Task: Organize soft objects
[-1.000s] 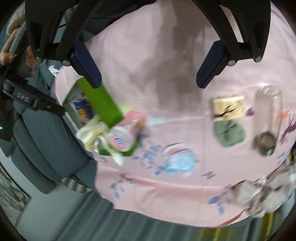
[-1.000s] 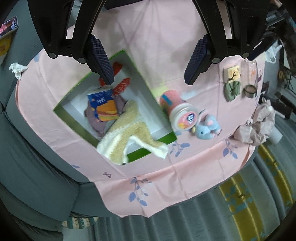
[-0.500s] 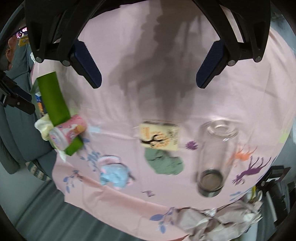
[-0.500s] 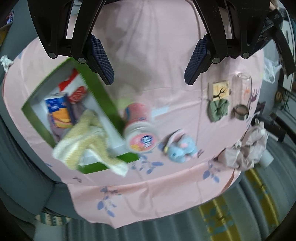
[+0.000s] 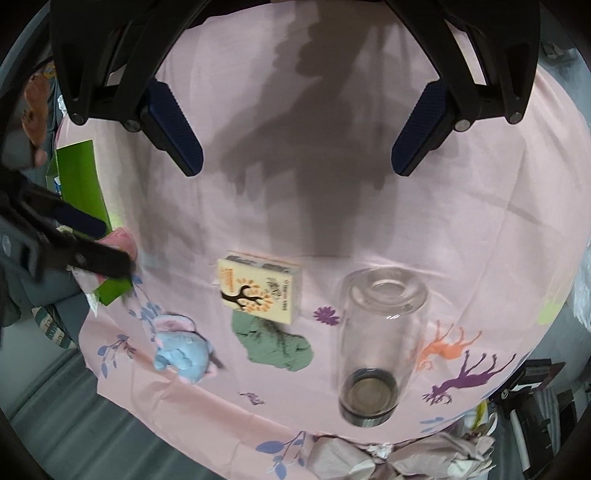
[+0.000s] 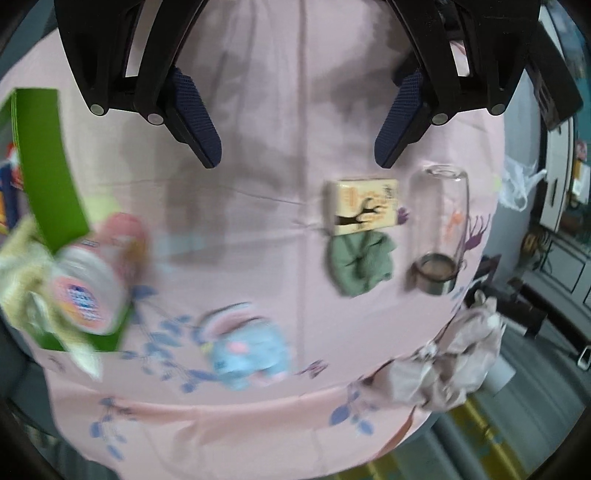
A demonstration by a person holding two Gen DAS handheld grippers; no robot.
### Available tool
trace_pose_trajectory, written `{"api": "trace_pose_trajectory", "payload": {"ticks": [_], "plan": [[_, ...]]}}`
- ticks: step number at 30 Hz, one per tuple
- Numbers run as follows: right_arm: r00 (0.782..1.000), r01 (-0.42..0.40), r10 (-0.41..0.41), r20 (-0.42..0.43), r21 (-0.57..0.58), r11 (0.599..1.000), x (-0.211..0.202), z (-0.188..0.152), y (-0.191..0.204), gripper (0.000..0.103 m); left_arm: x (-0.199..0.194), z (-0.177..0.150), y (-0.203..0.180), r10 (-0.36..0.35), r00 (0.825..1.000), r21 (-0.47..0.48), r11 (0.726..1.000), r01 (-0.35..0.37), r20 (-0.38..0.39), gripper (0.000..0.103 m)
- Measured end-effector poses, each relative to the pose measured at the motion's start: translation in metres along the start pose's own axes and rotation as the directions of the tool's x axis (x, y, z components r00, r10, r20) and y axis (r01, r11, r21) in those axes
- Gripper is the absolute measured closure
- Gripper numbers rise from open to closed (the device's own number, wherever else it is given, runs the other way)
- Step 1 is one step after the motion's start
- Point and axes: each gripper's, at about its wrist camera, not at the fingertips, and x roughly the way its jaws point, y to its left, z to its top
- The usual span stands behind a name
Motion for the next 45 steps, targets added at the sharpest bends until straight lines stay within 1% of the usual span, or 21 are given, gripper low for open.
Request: {"api": "trace_pose_trajectory", "payload": {"ticks": [4,8,11,13,14,17,20,23,24,25,30,34,37,40,43,45], "plan": [[0.998,-0.024,0.021,-0.063,-0.048,0.999,0.032,0.01,0.03,0.017,-0.001,0.0,0.01,0.015,1.0,-0.019,1.0,-0.015,-0.005,0.001],[0.994,-0.032,0.025,-0.109,-0.059,0.998,0.058,0.019,0.047,0.017,-0.002,-0.001,0.017,0.04,0.999,-0.023,0.999,-0.04,-0.01,0.001],[0.99,-0.036,0.026,-0.135,-0.071,0.997,0.075,0.024,0.058,0.017,-0.001,-0.002,0.023,0.044,0.999,-0.031,0.999,-0.045,-0.021,0.001],[0.99,-0.011,-0.001,-0.144,-0.085,0.996,0.084,0.025,0.064,0.017,-0.001,-0.002,0.026,0.045,0.999,-0.034,0.998,-0.046,-0.022,0.001],[0.992,-0.013,0.002,-0.124,-0.093,0.996,0.088,0.026,0.066,0.017,-0.001,-0.002,0.027,0.049,0.999,-0.037,0.998,-0.05,-0.024,0.001],[0.99,0.004,-0.019,-0.138,-0.107,0.994,0.097,0.025,0.067,0.017,-0.001,-0.001,0.03,0.052,0.998,-0.04,0.998,-0.053,-0.028,0.001],[0.992,0.004,-0.016,-0.129,-0.091,0.996,0.101,0.024,0.064,0.017,0.0,0.0,0.032,0.047,0.998,-0.045,0.998,-0.048,-0.03,0.001],[0.991,-0.007,-0.005,-0.131,-0.085,0.996,0.102,0.021,0.06,0.019,-0.001,0.0,0.031,0.053,0.998,-0.041,0.998,-0.055,-0.028,0.001],[0.992,-0.008,-0.004,-0.128,-0.09,0.996,0.101,0.02,0.059,0.025,0.0,0.0,0.03,0.053,0.998,-0.039,0.998,-0.054,-0.028,0.001],[0.993,-0.002,-0.01,-0.122,-0.098,0.995,0.098,0.02,0.057,0.027,-0.001,-0.001,0.032,0.048,0.999,-0.039,0.998,-0.049,-0.026,0.001],[0.992,-0.045,0.035,-0.12,-0.078,0.996,0.08,0.013,0.043,0.028,-0.003,-0.001,0.029,0.034,0.999,-0.034,0.999,-0.034,-0.007,0.001],[0.991,-0.067,0.056,-0.119,-0.088,0.994,0.054,-0.002,0.026,0.028,-0.005,-0.002,0.025,0.032,0.999,-0.016,0.999,-0.032,0.009,0.001],[0.994,-0.047,0.036,-0.105,-0.105,0.993,0.04,-0.013,0.017,0.028,-0.007,-0.003,0.02,0.031,0.999,-0.002,1.0,-0.031,0.018,0.001],[0.995,-0.005,-0.009,-0.101,-0.139,0.99,0.033,-0.025,0.011,0.028,-0.007,-0.004,0.015,0.021,1.0,0.013,1.0,-0.021,0.02,0.001],[0.995,0.0,-0.013,-0.103,-0.124,0.992,0.027,-0.038,-0.001,0.028,-0.006,-0.006,0.011,0.021,1.0,0.026,0.999,-0.021,0.016,0.001],[0.993,0.009,-0.024,-0.119,-0.122,0.993,0.028,-0.046,-0.006,0.028,-0.006,-0.007,0.007,0.021,1.0,0.034,0.999,-0.021,0.012,0.001]]}}
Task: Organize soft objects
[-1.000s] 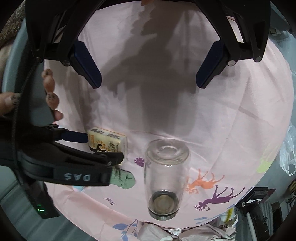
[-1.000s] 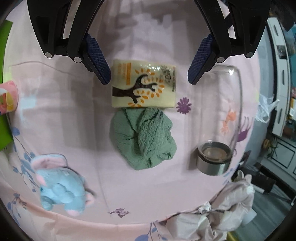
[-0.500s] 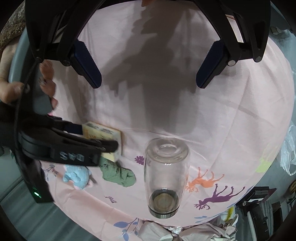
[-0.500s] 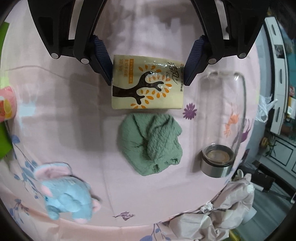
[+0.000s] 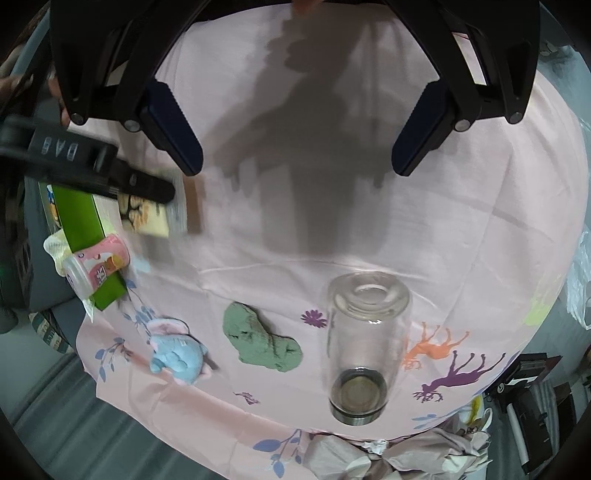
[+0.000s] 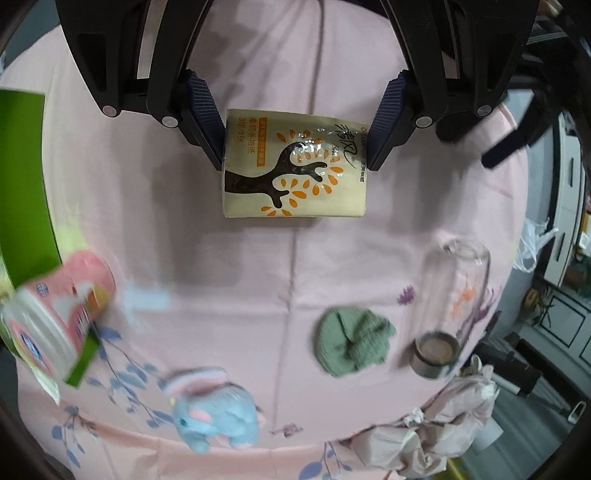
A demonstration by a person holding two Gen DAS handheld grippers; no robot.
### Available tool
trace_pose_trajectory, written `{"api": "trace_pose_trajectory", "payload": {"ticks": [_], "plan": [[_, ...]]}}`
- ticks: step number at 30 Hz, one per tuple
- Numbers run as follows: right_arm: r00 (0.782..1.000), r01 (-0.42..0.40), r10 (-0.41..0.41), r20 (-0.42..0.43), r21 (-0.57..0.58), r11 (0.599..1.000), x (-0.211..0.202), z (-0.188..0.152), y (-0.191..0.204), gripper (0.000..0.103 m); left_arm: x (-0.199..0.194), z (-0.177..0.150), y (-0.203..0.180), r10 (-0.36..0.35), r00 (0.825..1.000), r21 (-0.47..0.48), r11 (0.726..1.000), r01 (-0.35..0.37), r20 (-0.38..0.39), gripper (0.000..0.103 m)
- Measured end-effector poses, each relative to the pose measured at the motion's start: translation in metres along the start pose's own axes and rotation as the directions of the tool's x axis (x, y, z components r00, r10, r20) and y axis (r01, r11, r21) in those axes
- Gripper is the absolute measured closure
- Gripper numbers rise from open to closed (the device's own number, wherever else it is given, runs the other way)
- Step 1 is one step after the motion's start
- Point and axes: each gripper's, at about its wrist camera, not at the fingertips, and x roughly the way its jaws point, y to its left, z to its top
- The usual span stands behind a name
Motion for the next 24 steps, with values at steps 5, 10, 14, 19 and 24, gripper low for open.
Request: {"api": "trace_pose_trajectory", "payload": {"ticks": [5,10,14,19,24], "plan": [[0.999,-0.043,0.044,-0.019,0.036,0.998,0.006,-0.011,-0.006,0.028,0.002,-0.004,-0.014,-0.007,1.0,0.032,0.999,0.007,-0.006,0.001],[0.999,-0.048,0.047,0.018,0.053,0.997,-0.006,-0.016,-0.015,0.02,0.002,-0.008,-0.025,-0.029,0.999,0.061,0.998,0.03,-0.013,0.001],[0.996,-0.063,0.058,0.062,0.092,0.994,-0.02,-0.019,-0.028,0.017,0.003,-0.01,-0.035,-0.032,0.999,0.082,0.996,0.034,-0.021,0.001],[0.993,-0.087,0.075,0.089,0.134,0.987,-0.028,-0.023,-0.043,0.017,0.009,-0.012,-0.049,-0.089,0.995,0.099,0.991,0.094,-0.055,0.001],[0.992,-0.1,0.086,0.092,0.159,0.982,-0.026,-0.026,-0.05,0.011,0.021,-0.015,-0.069,-0.093,0.992,0.134,0.985,0.104,-0.086,0.001]]}}
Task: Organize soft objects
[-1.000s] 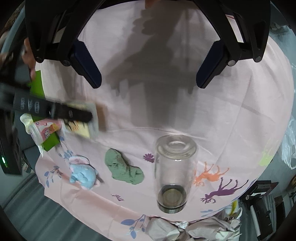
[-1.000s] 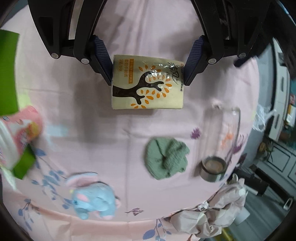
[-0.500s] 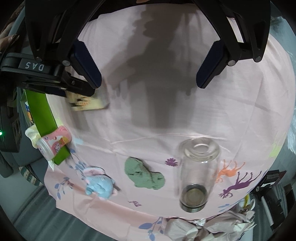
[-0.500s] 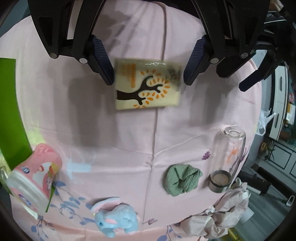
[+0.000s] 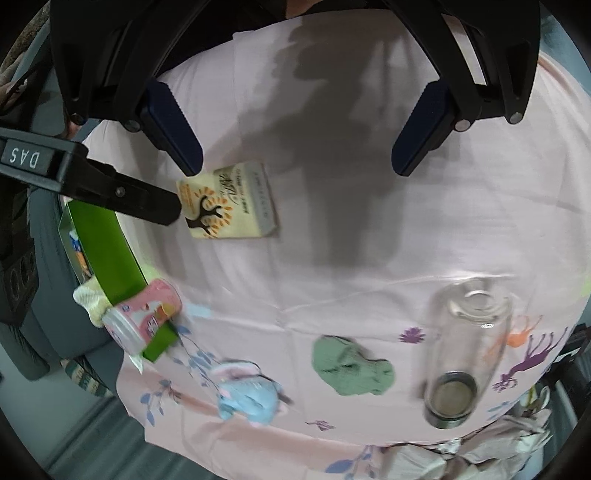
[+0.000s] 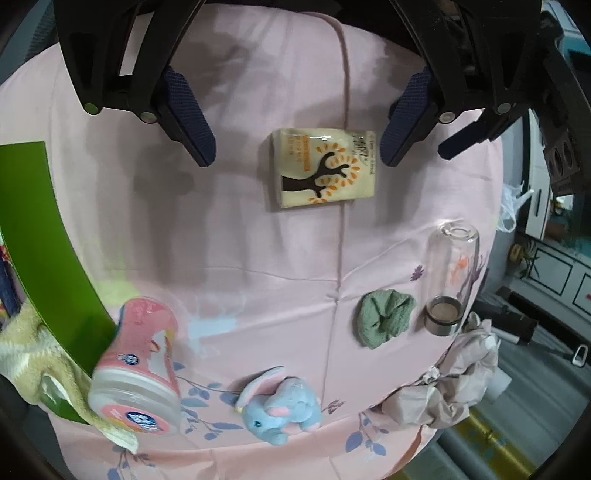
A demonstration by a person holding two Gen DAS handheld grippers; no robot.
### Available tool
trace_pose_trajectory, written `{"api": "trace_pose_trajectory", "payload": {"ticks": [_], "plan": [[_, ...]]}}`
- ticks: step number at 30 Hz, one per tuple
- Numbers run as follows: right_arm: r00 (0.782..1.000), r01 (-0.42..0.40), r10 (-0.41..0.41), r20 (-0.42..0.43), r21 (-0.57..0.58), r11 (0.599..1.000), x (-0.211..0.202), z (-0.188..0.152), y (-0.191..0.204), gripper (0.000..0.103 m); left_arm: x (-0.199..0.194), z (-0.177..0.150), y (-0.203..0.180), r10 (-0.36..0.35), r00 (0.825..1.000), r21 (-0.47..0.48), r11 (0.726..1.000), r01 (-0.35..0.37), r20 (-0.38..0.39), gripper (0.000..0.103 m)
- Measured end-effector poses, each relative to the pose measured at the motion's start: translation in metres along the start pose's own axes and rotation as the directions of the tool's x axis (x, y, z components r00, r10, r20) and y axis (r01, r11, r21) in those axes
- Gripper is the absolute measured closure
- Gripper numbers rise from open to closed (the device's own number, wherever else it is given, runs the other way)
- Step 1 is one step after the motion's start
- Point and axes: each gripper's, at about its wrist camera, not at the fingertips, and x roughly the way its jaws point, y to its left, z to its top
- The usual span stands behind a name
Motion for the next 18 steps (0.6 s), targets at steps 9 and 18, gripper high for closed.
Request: {"api": "trace_pose_trajectory", "payload": {"ticks": [9,18], "plan": [[0.998,-0.062,0.064,-0.017,0.075,0.995,0.012,-0.001,-0.015,0.011,0.016,0.001,-0.018,-0.062,0.998,0.015,0.998,0.062,-0.005,0.001],[0.994,-0.102,0.104,-0.019,0.07,0.992,0.027,0.001,-0.016,0.02,0.032,0.001,-0.023,-0.109,0.994,-0.003,0.994,0.108,-0.012,0.004]]}}
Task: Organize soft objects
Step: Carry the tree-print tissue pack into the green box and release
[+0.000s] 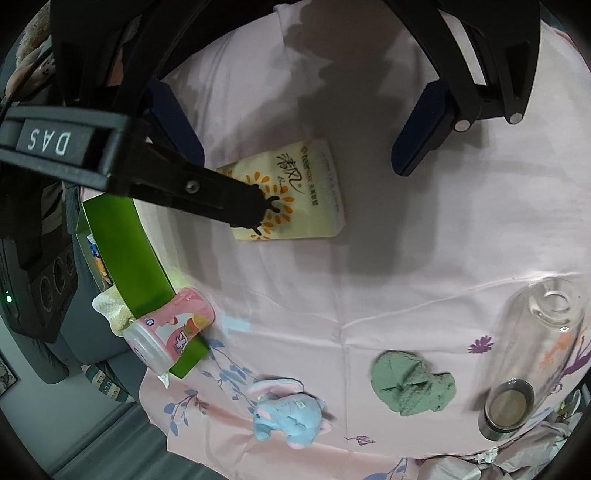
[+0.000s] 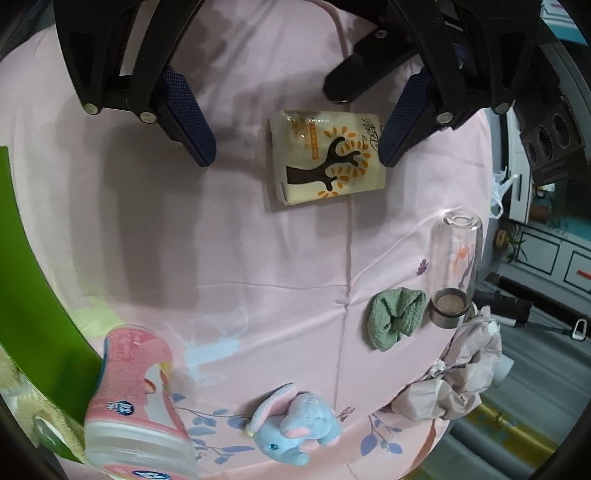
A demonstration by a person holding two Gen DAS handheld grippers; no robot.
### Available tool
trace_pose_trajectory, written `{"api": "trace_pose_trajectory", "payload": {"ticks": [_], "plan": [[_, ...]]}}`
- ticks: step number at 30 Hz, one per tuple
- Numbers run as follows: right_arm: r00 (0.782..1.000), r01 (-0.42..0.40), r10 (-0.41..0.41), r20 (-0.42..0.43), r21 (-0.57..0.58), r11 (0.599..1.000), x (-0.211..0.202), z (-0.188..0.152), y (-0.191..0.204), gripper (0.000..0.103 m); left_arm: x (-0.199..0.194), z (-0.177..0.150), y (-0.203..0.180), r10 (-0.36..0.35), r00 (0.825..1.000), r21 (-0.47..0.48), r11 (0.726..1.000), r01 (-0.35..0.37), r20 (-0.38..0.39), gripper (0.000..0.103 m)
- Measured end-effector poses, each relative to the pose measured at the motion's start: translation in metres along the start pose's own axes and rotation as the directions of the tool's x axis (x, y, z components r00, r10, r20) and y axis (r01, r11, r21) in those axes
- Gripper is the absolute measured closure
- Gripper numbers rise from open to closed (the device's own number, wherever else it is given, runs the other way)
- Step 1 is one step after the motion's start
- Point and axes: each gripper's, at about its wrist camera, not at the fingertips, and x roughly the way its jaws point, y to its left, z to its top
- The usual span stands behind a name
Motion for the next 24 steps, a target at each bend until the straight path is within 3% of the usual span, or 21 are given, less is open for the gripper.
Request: {"api": "trace_pose_trajectory", "payload": {"ticks": [4,7,15,24], "plan": [[1.0,-0.006,0.006,-0.021,-0.011,1.0,0.008,0.001,0.001,0.036,0.004,0.001,-0.003,0.026,1.0,0.017,1.0,-0.026,0.012,0.029],[0.999,-0.035,0.035,-0.017,-0.023,0.999,0.01,0.001,0.002,0.048,0.005,0.002,-0.004,-0.011,1.0,0.022,1.0,0.011,-0.003,0.047],[0.998,-0.057,0.057,0.009,-0.006,0.998,-0.007,0.0,-0.001,0.052,-0.004,0.003,-0.028,0.002,0.999,0.09,0.996,-0.005,0.032,0.049],[0.976,-0.004,-0.007,0.216,0.05,0.999,-0.091,0.01,-0.025,0.052,-0.021,0.03,-0.105,-0.073,0.993,0.276,0.96,0.043,0.097,0.049]]}}
